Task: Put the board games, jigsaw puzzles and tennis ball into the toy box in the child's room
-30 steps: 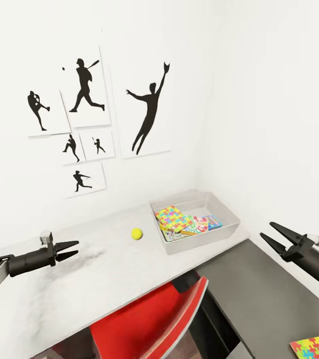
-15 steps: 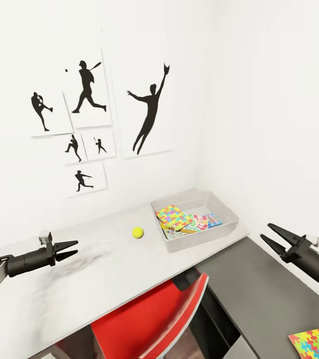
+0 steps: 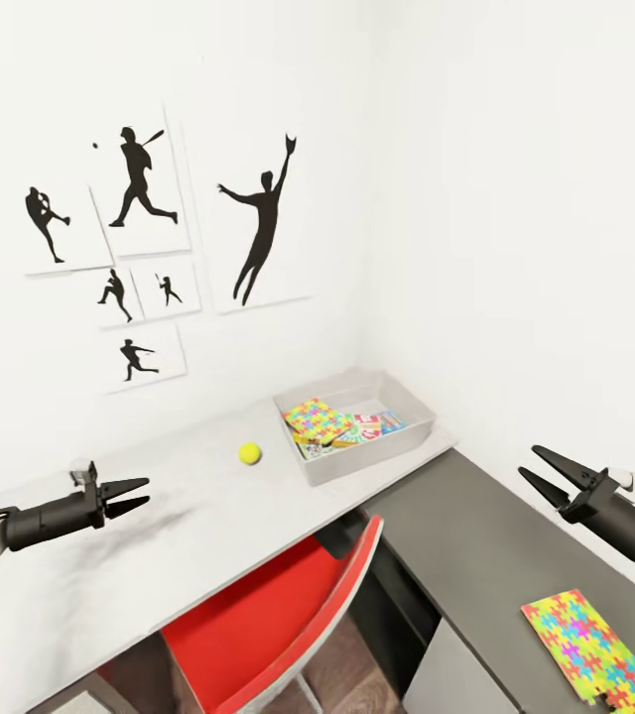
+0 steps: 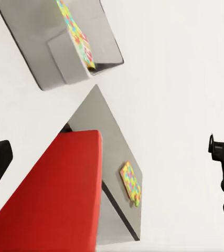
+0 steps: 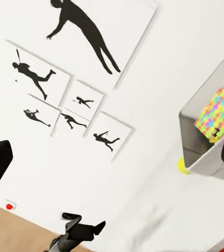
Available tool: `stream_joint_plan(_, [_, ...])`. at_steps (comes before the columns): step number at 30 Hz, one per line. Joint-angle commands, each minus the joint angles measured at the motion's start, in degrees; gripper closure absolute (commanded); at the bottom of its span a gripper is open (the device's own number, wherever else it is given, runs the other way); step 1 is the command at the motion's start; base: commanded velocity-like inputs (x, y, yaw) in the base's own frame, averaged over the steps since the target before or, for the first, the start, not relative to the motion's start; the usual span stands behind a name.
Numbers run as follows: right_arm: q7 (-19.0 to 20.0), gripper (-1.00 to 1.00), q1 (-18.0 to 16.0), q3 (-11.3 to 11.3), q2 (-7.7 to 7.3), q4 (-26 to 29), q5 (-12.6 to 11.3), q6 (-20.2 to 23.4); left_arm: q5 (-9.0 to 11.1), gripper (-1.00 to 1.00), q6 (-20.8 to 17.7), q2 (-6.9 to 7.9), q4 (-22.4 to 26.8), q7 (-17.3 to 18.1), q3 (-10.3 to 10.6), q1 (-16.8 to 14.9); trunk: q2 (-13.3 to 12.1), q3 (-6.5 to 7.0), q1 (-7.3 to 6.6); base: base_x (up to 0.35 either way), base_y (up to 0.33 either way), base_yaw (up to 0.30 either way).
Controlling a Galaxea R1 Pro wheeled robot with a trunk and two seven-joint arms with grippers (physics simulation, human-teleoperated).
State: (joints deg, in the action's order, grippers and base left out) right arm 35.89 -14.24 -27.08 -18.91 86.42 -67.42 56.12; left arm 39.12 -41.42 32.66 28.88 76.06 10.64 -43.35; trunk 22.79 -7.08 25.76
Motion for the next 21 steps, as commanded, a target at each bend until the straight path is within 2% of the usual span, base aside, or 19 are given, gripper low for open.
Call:
stream_joint_plan(1, [0.2,-1.00,-0.1,-0.1,0.01,0.0,0.2,0.3,0.4,-1.00,-0.5,0.18,0.0,0.2,0.3,0.0,0.1,-0.09,0.02,-0.181,-0.097,-0.255])
stream_joint_plan(7, [0.2,-1.00,-0.1,-0.1,0.01,0.0,0.2,0.3,0.4,-1.00,-0.4,0.43,0.0,0.2,0.3,0.0,0.1,0.15,0.02,-0.089,-0.074,-0.256])
stream_joint_plan(21, [0.1,-1.00,-0.1,-0.1,0.02,0.0,0.2,0.2,0.4,-1.00,-0.4,0.47,-0.1,0.1,0.3,0.0,0.1,0.71,0.02,-0.006,-0.005,-0.256])
